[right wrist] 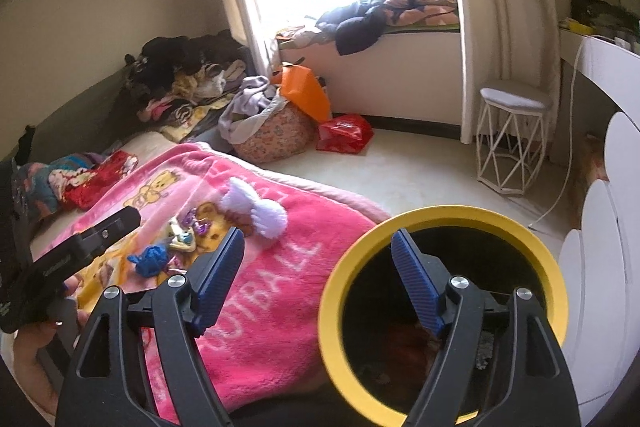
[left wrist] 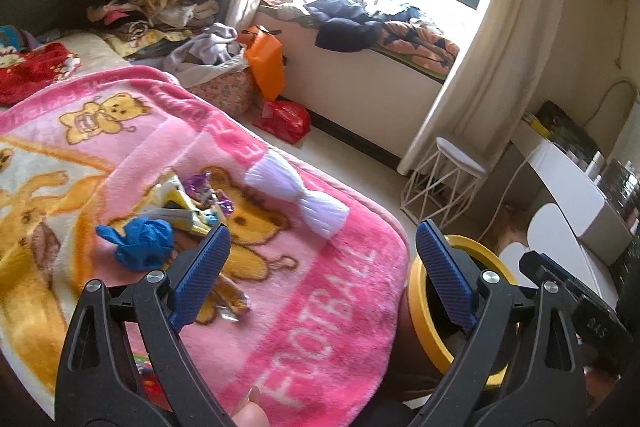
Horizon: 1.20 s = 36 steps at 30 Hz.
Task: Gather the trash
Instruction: 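Move both open tools back over the blanket, then grasp the blue glove with the left tool while the right tool grasps a purple-yellow wrapper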
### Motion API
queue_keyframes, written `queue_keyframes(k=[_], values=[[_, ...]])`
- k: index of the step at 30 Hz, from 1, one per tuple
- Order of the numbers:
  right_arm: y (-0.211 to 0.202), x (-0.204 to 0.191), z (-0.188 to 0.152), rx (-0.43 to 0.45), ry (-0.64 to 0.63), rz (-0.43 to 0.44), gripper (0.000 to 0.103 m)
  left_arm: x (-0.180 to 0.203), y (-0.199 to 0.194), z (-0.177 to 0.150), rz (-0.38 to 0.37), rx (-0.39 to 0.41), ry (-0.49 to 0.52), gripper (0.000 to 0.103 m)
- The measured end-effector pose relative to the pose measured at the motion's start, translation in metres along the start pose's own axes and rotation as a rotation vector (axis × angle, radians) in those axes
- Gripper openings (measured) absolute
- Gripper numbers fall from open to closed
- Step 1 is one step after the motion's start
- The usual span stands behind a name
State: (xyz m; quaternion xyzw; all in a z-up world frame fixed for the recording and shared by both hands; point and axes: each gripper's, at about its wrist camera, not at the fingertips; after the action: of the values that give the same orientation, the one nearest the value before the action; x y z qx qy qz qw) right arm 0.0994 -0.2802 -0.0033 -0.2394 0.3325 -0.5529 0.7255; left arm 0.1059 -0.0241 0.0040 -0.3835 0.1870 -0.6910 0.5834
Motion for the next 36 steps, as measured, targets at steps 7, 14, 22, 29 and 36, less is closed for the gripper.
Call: queue_keyframes(k=[7, 14, 22, 29, 36], values=[[0.01, -0.026, 0.002, -0.02, -0.061, 0.031, 0.074, -0.02, -0.004, 0.003, 0.03, 0.013, -0.038, 0.086], [0.024, -0.05, 0.003, -0.043, -0.122, 0.065, 0.074, -0.042, -0.007, 0.004, 0.058, 0.016, -0.077, 0.086], [0.058, -0.082, 0.002, -0.112, -0.193, 0.112, 0.074, -0.079, -0.005, 0.005, 0.126, -0.006, -0.151, 0.086], [0.1, -0.112, -0.005, -0.223, -0.259, 0.173, 0.072, -0.117, 0.006, 0.001, 0.178, -0.057, -0.224, 0.086], [0.144, -0.133, -0.014, -0.357, -0.3, 0.23, 0.055, -0.143, 0.028, -0.001, 0.174, -0.12, -0.281, 0.086]])
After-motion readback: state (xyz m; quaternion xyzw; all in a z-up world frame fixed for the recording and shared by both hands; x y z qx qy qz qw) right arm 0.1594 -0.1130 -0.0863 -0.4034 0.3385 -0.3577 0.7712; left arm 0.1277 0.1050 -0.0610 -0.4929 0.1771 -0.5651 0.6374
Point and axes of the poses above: each gripper's, at about its wrist camera, not at the fingertips, and y roughly the way its jaws point, x to its right, z to its top, and after that the axes turned 15 degrees about -x, right-handed
